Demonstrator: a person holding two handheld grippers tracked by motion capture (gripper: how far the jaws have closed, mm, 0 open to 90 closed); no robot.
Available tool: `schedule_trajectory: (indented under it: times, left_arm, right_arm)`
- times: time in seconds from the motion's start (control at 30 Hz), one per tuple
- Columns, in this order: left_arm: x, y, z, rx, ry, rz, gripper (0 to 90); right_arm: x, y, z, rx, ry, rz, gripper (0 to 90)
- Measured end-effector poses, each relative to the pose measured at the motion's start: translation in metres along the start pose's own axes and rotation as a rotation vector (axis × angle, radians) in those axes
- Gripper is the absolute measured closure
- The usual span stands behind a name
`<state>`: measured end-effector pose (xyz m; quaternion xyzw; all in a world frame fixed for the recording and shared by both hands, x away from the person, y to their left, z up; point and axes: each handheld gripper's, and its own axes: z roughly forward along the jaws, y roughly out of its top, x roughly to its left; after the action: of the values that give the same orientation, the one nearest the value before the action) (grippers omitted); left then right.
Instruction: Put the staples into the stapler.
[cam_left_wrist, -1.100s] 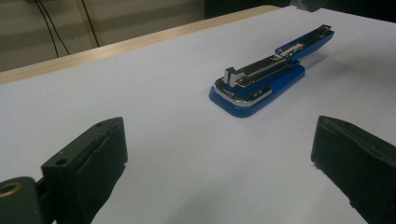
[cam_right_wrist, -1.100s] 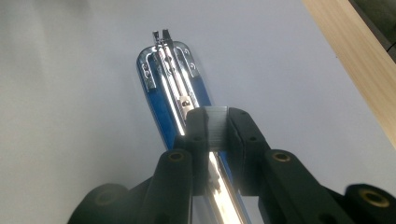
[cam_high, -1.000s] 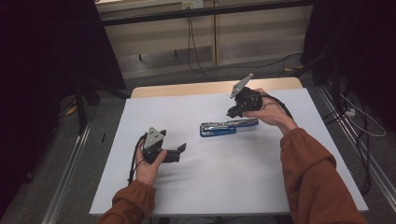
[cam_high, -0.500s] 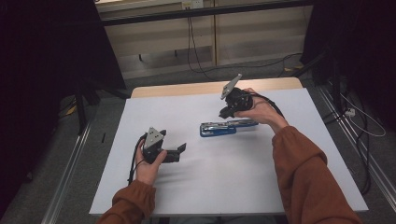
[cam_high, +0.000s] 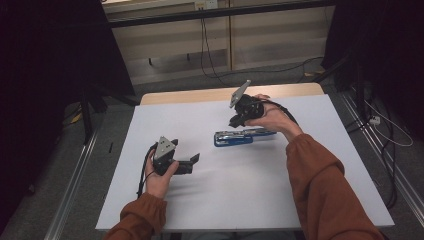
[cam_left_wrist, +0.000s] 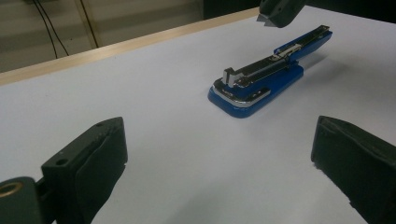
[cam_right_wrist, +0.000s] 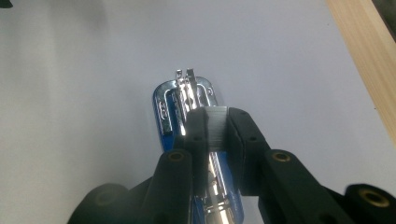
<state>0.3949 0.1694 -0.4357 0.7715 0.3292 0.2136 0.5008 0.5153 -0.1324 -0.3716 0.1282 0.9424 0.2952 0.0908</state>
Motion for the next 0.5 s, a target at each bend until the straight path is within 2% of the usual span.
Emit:
schedule_trajectory:
  times: [0.2, 0.5]
  left_arm:
    - [0.000, 0.000, 0.000, 0.003, -0.001, 0.000, 3.7]
    - [0.000, 0.000, -0.001, 0.005, 0.001, 0.004, 3.7]
  right_arm:
    - [0.001, 0.006, 0.009, 0.008, 0.015, -0.024, 79.2]
    - [0.002, 0.014, 0.018, 0.020, 0.031, -0.035, 79.2]
